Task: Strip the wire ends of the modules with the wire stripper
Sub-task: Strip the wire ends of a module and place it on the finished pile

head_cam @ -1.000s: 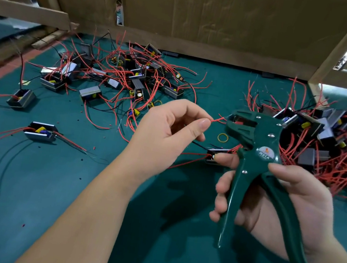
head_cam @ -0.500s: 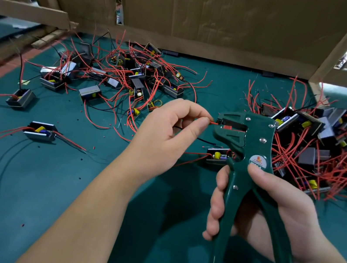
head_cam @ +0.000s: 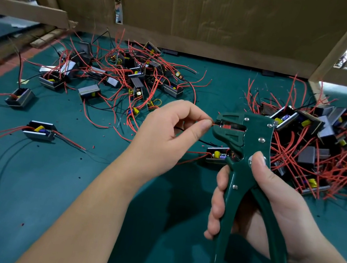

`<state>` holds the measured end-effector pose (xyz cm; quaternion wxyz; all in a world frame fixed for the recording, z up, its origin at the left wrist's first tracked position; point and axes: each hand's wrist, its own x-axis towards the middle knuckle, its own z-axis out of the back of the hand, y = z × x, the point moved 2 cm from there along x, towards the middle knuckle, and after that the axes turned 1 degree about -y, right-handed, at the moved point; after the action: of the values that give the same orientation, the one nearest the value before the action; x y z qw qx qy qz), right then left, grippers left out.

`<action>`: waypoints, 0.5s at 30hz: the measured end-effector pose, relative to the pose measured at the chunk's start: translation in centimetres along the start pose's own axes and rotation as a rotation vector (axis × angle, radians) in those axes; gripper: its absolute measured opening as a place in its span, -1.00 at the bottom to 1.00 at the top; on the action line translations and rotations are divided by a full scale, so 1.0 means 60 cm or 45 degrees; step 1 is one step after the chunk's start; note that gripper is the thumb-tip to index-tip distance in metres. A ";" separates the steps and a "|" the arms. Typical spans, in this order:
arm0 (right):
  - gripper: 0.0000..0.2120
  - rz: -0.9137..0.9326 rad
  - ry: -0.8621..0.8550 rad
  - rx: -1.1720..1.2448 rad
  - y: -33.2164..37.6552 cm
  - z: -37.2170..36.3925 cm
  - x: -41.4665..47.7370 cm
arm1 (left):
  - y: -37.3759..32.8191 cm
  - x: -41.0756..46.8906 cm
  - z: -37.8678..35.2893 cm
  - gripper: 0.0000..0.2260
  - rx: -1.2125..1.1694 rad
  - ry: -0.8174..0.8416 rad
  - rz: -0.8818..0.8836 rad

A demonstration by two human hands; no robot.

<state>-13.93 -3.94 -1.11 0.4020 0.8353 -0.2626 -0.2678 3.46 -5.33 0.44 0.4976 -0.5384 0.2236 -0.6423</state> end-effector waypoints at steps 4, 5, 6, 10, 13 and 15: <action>-0.42 0.055 -0.104 0.000 -0.004 -0.003 0.004 | 0.004 0.000 0.003 -0.94 -0.040 0.052 0.053; -0.43 0.072 -0.156 0.014 -0.004 -0.003 0.005 | 0.006 0.000 0.002 -0.92 -0.032 0.093 0.078; -0.44 0.088 -0.221 0.025 -0.004 -0.003 0.007 | 0.008 -0.001 0.000 -0.90 -0.020 0.141 0.104; -0.49 0.069 -0.322 0.097 0.002 -0.002 0.010 | 0.015 -0.004 -0.010 -0.80 0.056 0.289 0.203; -0.50 0.080 -0.167 0.220 0.012 -0.002 0.005 | 0.013 -0.002 -0.004 -0.77 -0.032 0.250 0.240; -0.56 0.130 -0.101 0.280 0.020 0.000 0.002 | 0.011 0.001 0.002 -0.79 -0.161 0.190 0.266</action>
<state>-14.10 -4.67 -0.13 0.3105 0.8485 -0.3483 -0.2495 3.87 -5.60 -0.05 0.5087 -0.4932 0.3549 -0.6099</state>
